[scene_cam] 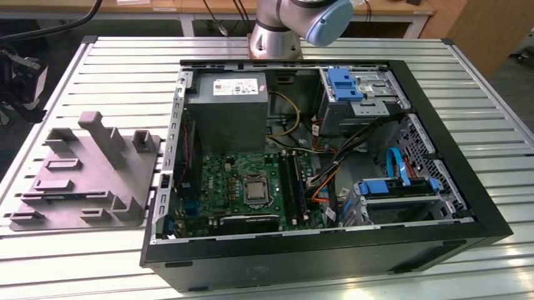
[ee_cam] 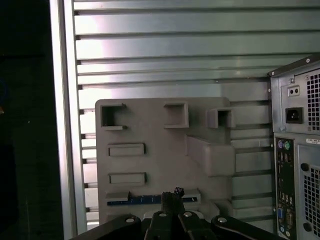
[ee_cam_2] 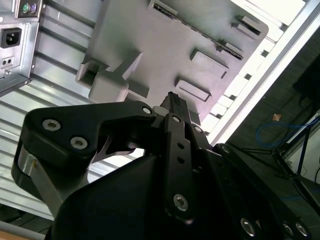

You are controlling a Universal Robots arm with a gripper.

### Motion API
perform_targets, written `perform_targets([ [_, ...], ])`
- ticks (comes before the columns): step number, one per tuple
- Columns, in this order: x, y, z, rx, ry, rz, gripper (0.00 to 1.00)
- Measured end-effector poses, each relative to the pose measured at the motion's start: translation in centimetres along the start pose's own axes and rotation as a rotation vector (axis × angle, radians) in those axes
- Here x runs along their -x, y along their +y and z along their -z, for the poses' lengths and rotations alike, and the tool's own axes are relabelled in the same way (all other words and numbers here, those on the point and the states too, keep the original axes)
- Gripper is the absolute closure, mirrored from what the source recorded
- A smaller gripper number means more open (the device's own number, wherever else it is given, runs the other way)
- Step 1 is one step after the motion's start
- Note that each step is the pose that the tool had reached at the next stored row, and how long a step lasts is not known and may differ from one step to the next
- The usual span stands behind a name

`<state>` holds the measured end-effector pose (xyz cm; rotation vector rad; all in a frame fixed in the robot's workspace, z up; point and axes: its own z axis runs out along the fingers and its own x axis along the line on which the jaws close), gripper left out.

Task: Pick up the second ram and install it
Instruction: 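Reach for the second ram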

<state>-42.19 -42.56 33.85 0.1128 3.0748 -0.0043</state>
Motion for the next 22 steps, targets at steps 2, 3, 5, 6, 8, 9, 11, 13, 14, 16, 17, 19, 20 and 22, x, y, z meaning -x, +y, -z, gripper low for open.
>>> perform_targets([
  [2, -0.01, 0.0, 0.0, -0.0001, 0.0001, 0.0, 0.9],
  [3, -0.02, 0.01, 0.0, -0.0001, 0.0001, 0.0, 0.9],
  [5, -0.02, 0.0, -0.01, -0.0001, 0.0001, 0.0, 0.9],
  [6, -0.03, 0.0, -0.02, -0.0002, 0.0005, 0.0, 0.9],
  [8, -0.03, -0.06, -0.17, -0.0006, 0.008, 0.0, 0.9],
  [9, -0.03, -0.1, -0.25, -0.0011, 0.0131, 0.0, 0.9],
  [11, -0.03, -0.29, -0.4, -0.0022, 0.0185, 0.0, 0.9],
  [13, -0.01, -0.63, -0.56, -0.0026, 0.0206, 0.0, 0.9],
  [14, 0.0, -0.8, -0.64, -0.0028, 0.0214, 0.0, 0.9],
  [16, 0.01, -1.12, -0.8, -0.0032, 0.0224, 0.0, 0.9],
  [17, 0.02, -1.22, -0.86, -0.0036, 0.0227, 0.0, 0.9],
  [19, 0.02, -1.43, -0.99, -0.0045, 0.0234, 0.0, 0.9],
  [20, 0.03, -1.55, -1.08, -0.0047, 0.0237, 0.0, 0.9],
  [22, 0.03, -1.75, -1.25, -0.0051, 0.0245, 0.0, 0.9],
])
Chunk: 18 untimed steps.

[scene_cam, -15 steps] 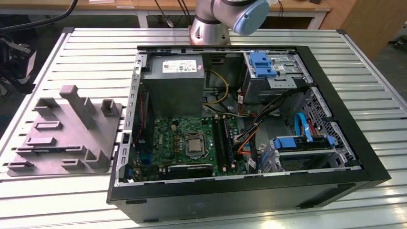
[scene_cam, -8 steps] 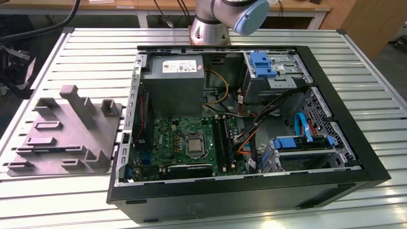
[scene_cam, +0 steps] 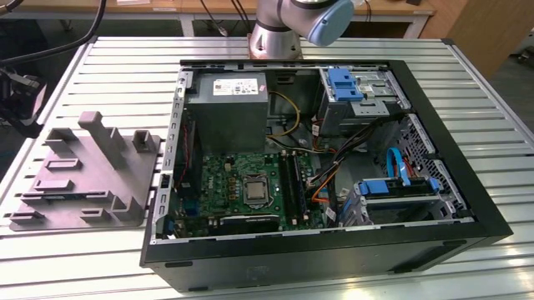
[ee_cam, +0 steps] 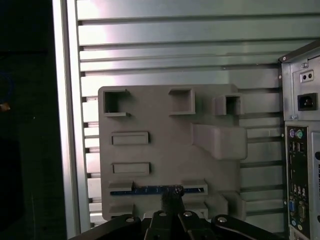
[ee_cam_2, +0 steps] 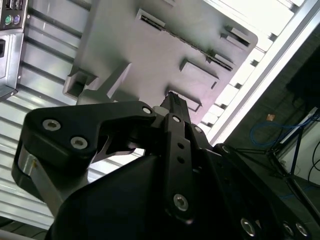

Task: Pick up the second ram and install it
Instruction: 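Reach for the second ram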

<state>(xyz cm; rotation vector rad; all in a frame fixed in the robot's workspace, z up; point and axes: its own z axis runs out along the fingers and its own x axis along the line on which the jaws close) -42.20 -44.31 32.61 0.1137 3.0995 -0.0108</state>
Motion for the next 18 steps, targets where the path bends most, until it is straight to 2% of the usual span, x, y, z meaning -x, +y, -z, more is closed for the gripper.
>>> perform_targets([
  [8, 0.0, -0.35, -0.23, -0.0032, 0.0001, 0.0, 0.9],
  [18, -0.04, -0.98, -1.39, -0.0045, 0.0, 0.0, 0.9],
])
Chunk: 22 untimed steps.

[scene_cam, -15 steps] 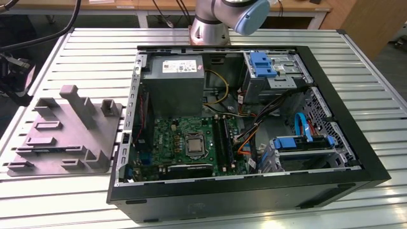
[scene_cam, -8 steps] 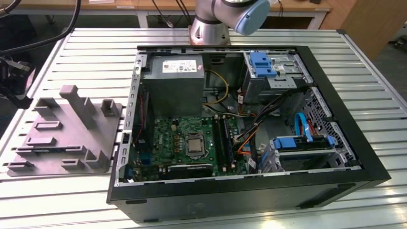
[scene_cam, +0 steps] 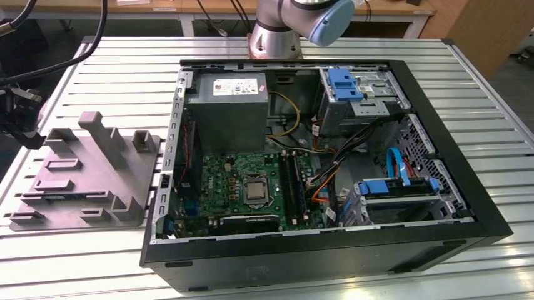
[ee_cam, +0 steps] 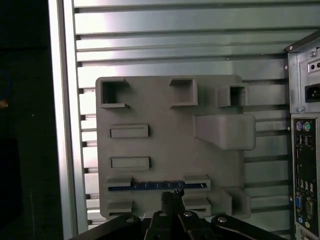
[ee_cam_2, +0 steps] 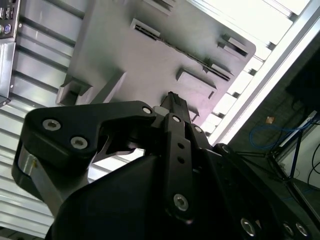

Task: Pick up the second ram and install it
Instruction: 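Reach for the second ram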

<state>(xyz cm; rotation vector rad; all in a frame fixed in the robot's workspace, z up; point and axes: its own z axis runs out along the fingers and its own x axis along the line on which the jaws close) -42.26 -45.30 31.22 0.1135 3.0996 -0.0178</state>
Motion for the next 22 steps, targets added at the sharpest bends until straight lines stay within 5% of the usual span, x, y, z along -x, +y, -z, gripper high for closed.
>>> perform_targets([
  [22, -0.32, -0.89, -2.4, -0.0029, -0.0002, 0.0, 0.9],
])
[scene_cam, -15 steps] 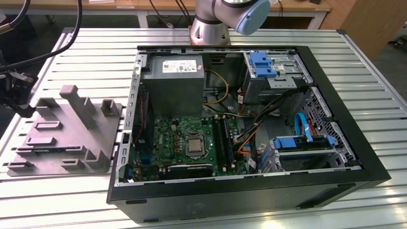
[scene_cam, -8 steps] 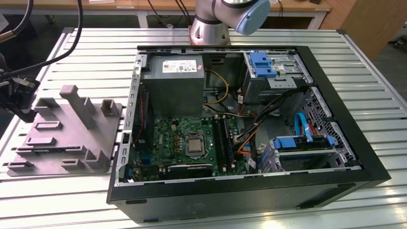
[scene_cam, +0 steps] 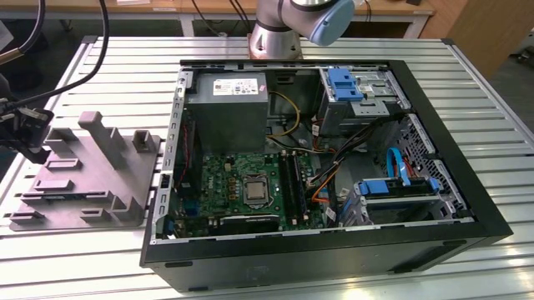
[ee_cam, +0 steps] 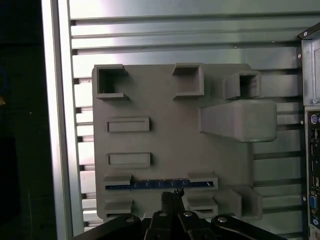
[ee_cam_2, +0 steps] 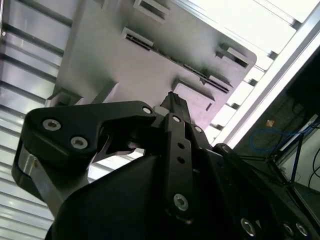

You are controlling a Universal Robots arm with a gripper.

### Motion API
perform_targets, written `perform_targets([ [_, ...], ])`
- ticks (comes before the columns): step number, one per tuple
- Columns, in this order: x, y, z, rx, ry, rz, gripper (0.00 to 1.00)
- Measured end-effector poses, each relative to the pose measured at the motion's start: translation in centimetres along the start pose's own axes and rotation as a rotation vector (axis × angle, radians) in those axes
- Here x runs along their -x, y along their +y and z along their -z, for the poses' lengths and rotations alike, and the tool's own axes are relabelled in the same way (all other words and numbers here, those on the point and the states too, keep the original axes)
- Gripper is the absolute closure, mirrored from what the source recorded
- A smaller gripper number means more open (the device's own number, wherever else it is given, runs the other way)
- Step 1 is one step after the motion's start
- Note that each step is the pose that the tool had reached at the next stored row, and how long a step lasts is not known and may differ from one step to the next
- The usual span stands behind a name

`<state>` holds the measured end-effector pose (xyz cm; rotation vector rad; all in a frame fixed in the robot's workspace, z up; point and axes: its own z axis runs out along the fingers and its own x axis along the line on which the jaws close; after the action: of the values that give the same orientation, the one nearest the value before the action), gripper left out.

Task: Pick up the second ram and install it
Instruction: 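Reach for the second ram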

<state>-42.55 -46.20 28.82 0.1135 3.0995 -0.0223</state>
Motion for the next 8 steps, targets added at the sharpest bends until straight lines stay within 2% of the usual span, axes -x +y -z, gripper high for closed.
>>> perform_targets([
  [8, -0.36, -0.19, -0.73, 0.0, 0.0, 0.0, 0.9],
])
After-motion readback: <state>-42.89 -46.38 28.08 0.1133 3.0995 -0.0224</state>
